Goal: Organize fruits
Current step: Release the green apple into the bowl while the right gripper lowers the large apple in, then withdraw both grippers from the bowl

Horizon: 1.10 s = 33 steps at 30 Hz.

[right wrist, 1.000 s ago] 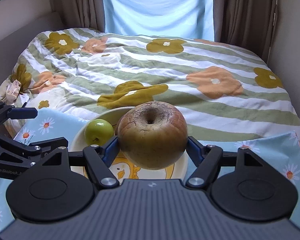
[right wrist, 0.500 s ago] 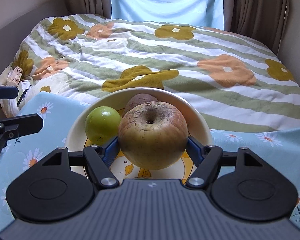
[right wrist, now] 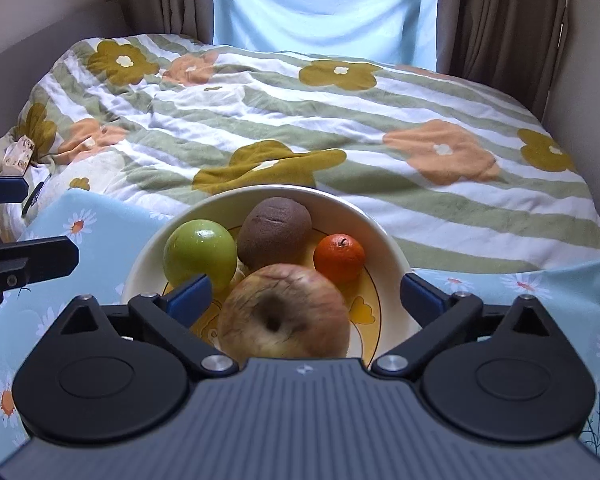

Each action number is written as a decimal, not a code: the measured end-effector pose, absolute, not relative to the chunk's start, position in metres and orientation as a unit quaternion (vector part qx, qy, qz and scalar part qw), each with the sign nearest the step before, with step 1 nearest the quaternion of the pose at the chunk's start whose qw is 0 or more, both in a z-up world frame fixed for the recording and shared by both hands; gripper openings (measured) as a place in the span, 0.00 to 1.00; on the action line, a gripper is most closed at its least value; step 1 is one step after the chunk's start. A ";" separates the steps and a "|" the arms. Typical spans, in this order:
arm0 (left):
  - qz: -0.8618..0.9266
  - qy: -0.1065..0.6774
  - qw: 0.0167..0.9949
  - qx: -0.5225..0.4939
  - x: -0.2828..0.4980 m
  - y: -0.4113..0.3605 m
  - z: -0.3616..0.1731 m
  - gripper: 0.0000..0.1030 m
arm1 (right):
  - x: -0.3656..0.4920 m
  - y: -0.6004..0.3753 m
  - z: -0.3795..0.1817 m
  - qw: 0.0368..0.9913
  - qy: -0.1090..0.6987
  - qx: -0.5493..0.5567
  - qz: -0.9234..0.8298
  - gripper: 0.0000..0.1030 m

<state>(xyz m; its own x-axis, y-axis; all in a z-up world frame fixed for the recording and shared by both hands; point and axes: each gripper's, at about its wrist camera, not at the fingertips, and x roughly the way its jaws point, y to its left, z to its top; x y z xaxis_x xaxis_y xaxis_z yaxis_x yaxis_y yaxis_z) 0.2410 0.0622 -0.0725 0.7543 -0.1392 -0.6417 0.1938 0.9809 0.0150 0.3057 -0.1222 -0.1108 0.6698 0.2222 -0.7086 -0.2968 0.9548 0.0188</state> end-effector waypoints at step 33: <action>-0.082 0.275 0.958 0.022 0.159 0.061 0.000 0.97 | 0.200 -0.143 -0.005 0.935 0.345 -0.030 0.078 1.00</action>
<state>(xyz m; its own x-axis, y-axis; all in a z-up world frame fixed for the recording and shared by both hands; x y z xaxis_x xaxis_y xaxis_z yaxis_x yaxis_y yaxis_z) 0.1585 0.0606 -0.0002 0.8352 -0.1445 -0.5305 0.1691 0.9856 -0.0023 0.1999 -0.1429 -0.0046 0.7498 0.1250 -0.6498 -0.1669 0.9860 -0.0029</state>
